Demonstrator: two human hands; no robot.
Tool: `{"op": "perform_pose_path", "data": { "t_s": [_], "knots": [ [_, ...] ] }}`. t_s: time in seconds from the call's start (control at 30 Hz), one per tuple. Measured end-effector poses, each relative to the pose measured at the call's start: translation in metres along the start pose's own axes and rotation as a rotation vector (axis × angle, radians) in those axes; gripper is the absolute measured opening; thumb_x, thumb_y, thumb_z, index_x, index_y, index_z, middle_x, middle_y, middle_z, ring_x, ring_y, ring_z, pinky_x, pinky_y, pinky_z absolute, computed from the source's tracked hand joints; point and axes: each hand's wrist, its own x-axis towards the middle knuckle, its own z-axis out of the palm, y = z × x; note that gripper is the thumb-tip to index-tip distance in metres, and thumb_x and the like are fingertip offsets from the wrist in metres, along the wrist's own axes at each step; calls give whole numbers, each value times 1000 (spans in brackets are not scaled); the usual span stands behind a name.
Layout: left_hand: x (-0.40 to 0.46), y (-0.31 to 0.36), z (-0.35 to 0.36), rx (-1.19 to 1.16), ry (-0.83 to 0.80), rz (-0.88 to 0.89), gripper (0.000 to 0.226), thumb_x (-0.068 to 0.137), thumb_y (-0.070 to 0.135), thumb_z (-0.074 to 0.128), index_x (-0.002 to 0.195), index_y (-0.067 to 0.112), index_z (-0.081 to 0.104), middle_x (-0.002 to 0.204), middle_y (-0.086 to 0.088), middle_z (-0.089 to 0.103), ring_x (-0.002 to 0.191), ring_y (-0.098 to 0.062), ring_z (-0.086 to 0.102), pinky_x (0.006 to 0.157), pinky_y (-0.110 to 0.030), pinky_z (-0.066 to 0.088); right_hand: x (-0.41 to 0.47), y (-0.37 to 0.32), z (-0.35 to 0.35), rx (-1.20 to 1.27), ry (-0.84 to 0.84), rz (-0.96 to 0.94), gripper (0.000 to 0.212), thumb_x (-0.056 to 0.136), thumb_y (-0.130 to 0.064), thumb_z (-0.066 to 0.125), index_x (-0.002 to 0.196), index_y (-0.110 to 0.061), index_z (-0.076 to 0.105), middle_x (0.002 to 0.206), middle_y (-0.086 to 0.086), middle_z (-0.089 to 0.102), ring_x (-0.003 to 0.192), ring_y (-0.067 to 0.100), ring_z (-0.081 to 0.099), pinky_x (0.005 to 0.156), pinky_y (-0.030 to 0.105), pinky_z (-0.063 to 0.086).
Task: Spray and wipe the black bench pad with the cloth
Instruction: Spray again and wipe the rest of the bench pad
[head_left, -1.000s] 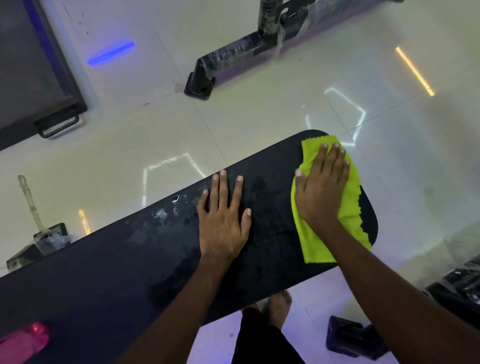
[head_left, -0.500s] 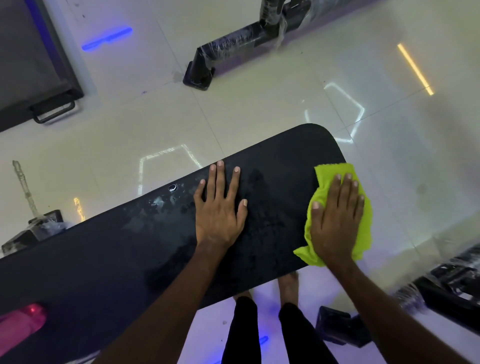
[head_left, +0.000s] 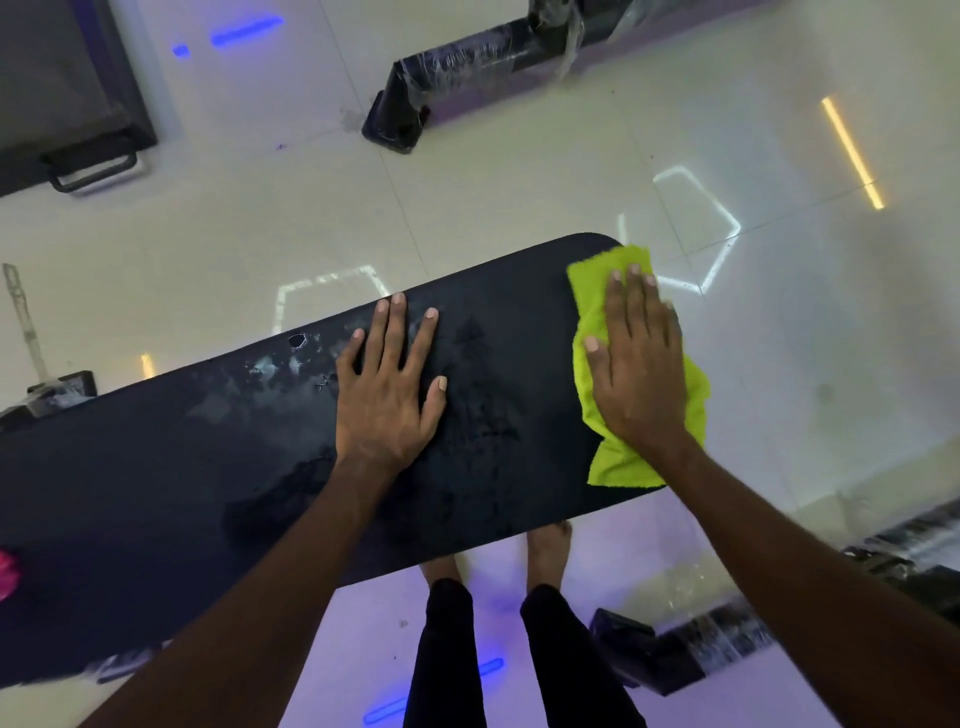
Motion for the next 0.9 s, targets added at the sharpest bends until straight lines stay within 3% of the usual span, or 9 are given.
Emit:
{"op": "perform_pose_path", "data": {
  "t_s": [0.1,0.2,0.37,0.47,0.6,0.77,0.83,0.9],
  "knots": [
    [0,2,-1,11,-4,-12,70,103,48,28,168,26,11,176,-9,6,164,-24,6,127,-51,20,-49,-8,3,-3,29,237,71,107,-41,28,167,-6,11,175,18,12,162,38,16,129,53,23],
    [1,2,0,14,-7,-11,71,103,48,27,168,26,9,176,-10,5,164,-24,5,127,-52,21,-71,-42,10,-48,-19,264,77,105,-46,26,165,0,10,173,26,10,162,43,11,131,58,14],
    [1,3,1,21,6,-7,71,103,48,28,168,25,9,176,-10,6,164,-25,6,126,-53,23,-31,-47,14,-64,-90,-159,78,107,-53,19,166,-2,12,175,23,8,163,41,7,132,58,10],
    [0,2,2,30,14,-5,70,104,48,28,168,25,10,176,-10,6,164,-25,6,126,-52,23,30,-26,6,-58,-91,-402,70,108,-47,27,168,-15,11,177,11,7,165,31,5,133,52,7],
    [-1,0,3,28,17,-2,70,104,48,27,168,25,9,176,-9,6,164,-24,6,127,-51,22,48,-18,0,-2,-40,-204,79,105,-46,35,167,-8,4,177,14,3,165,30,3,134,50,8],
    [0,2,-1,14,-7,-7,70,105,49,27,168,25,7,176,-9,5,164,-25,6,127,-50,20,2,-49,5,-3,6,165,80,106,-48,25,165,3,9,175,23,9,163,38,9,132,54,11],
    [0,2,-4,7,-27,-4,69,105,49,25,168,26,7,177,-9,4,164,-24,5,128,-50,19,-4,-78,8,-26,-9,152,81,106,-50,23,164,5,8,174,25,7,163,40,6,132,56,9],
    [0,2,-9,-27,-53,-8,68,105,48,26,168,26,10,177,-9,4,164,-24,4,129,-49,16,-3,-101,14,-49,-49,-49,82,106,-52,22,164,5,8,174,25,5,163,41,4,133,56,7]
  ]
}}
